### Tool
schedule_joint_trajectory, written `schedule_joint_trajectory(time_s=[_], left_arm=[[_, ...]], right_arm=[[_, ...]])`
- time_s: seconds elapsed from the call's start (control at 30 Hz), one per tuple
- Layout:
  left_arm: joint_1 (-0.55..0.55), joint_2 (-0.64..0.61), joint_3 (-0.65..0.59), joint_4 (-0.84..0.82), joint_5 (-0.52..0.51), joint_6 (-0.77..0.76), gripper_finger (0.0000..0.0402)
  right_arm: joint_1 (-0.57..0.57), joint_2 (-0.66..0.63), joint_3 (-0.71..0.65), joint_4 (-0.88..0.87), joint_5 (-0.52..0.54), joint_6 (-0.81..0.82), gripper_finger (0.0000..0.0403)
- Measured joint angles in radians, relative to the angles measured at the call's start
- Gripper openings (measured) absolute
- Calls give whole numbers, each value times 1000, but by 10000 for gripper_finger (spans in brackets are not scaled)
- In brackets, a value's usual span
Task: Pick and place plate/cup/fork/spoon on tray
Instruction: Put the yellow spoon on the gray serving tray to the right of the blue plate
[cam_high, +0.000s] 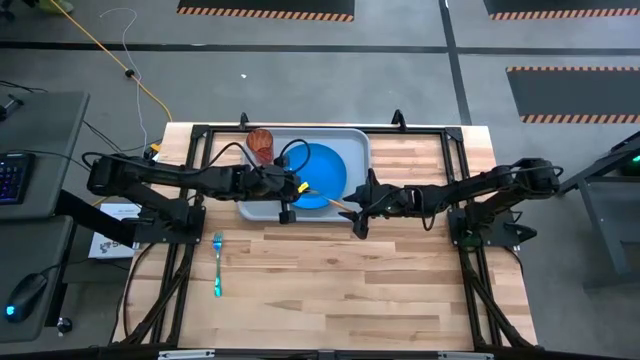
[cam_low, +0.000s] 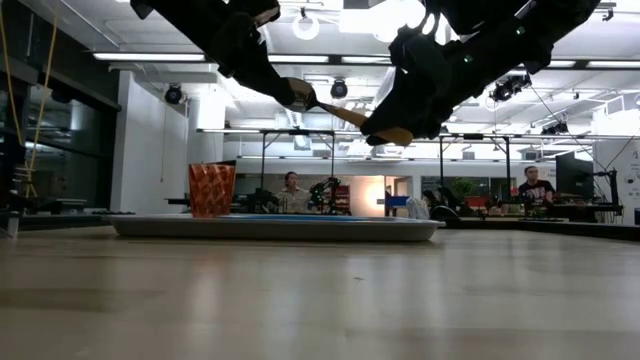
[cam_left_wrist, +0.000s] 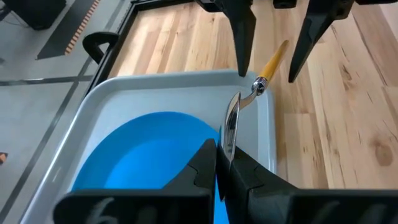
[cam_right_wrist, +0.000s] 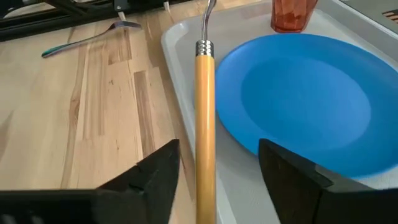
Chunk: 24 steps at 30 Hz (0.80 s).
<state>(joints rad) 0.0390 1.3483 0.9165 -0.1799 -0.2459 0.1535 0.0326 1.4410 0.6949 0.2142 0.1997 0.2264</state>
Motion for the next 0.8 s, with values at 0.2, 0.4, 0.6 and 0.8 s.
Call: schedule_joint_trajectory(time_s=[0.2,0.4,0.6,0.8], left_arm=[[0,0,0,0,-3,-2,1],[1,0,0,0,-9,-10,1],[0,0,0,-4,-7,-11,33],[-9,-10,-1,-54,-113,-10,84]], right_arm=[[-4,0,0,0,-2,18,101],[-31,0,0,0,-52,28,15],[-40,-1,0,-6,-78,57,27],[-59,-40,0,-108,-60,108,16]])
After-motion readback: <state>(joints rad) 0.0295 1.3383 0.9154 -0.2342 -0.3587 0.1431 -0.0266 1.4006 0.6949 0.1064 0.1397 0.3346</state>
